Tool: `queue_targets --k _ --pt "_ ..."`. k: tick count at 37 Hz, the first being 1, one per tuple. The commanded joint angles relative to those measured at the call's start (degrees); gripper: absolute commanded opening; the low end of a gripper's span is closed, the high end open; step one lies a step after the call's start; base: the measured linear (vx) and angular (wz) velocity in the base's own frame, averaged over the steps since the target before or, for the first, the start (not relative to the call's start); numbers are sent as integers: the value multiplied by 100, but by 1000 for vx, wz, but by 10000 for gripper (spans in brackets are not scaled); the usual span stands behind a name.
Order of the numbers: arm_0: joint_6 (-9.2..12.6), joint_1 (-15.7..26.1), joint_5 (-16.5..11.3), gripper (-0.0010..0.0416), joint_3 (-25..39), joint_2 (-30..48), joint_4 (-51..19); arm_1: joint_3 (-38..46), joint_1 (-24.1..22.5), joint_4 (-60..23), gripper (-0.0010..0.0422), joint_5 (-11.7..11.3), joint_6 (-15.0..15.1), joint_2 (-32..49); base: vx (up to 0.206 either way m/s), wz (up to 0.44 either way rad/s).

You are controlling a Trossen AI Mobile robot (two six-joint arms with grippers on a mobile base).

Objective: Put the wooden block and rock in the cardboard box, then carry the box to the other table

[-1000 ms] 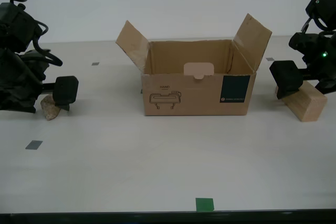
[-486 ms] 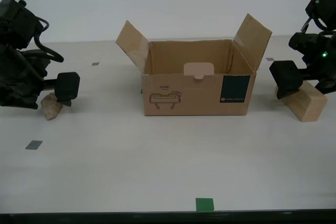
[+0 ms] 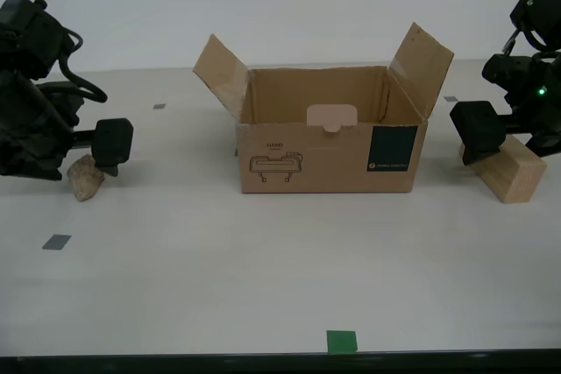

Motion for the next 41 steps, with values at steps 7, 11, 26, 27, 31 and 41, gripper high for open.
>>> queue_targets --k 7,11,26,27,31,41 --pt "-9 0 -13 385 -2 4 17 -61 0 0 389 -22 -35 4 0 0" --pt "-4 0 -13 384 -2 4 17 -61 0 7 389 -22 -35 4 0 0" --pt "136 0 -17 348 -4 4 -31 -61 0 -2 389 -22 -35 4 0 0" --pt "142 0 -15 342 -4 4 -28 -61 0 -2 389 -22 -35 4 0 0" --pt "181 0 -17 310 -4 4 -28 -61 0 -7 389 -22 -37 4 0 0" --pt "245 0 -15 202 -4 4 -26 -61 0 -122 294 -22 -94 4 0 0"
